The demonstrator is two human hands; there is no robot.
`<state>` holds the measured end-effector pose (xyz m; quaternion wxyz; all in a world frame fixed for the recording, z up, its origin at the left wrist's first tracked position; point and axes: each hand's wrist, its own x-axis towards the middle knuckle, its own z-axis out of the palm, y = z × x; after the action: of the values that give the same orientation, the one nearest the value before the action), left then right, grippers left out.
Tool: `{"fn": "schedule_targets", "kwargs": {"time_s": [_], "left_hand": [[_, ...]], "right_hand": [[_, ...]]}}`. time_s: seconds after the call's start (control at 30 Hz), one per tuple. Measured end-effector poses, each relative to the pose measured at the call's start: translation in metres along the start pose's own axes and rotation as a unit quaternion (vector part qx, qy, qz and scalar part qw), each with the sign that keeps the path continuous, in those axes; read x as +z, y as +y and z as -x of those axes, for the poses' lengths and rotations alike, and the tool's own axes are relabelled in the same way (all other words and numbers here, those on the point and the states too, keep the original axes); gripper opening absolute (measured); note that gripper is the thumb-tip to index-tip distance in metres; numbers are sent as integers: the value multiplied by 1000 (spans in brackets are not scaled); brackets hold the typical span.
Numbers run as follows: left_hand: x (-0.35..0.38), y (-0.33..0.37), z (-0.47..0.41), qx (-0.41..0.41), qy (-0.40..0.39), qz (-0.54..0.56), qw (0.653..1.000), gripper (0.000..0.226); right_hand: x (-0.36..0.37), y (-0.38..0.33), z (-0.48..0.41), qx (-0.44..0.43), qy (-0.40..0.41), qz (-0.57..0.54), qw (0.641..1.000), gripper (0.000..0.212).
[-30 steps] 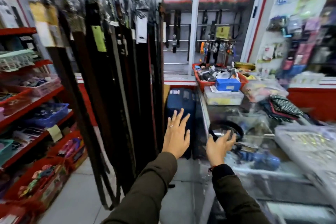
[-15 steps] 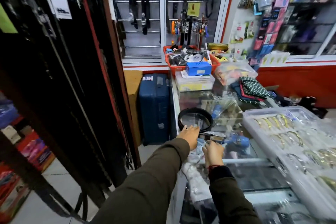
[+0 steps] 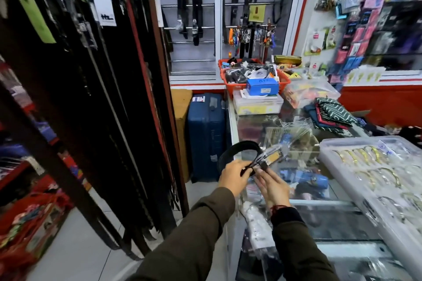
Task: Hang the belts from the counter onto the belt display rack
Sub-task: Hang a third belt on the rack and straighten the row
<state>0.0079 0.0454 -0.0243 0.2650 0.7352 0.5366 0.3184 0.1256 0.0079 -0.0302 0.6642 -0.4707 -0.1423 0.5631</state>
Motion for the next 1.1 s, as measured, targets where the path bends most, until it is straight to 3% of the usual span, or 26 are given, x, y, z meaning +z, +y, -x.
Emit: {"fn": "schedule_targets", "kwargs": {"time_s": [0.1, 0.3, 0.4, 0.7, 0.87, 1.1], "left_hand": [[-19, -3, 12, -30, 66, 81, 994, 31], [-77, -7, 44, -30, 163, 181, 969, 35], [-104, -11, 55, -30, 221, 169, 960, 30], [-215, 18, 68, 38, 291, 279, 914, 30], [-268, 38, 56, 56, 330, 306, 891, 30], [-328, 81, 46, 108, 354, 379, 848, 26]], "right_hand": [[23, 0, 7, -50, -14, 51, 997, 49], [77, -10, 44, -181, -134, 191, 955, 26], [104, -14, 63, -221, -180, 218, 933, 20], [184, -37, 111, -231, -282, 150, 919, 14], [231, -59, 127, -234, -337, 150, 900, 31], [296, -104, 157, -299, -379, 126, 866, 25]]}}
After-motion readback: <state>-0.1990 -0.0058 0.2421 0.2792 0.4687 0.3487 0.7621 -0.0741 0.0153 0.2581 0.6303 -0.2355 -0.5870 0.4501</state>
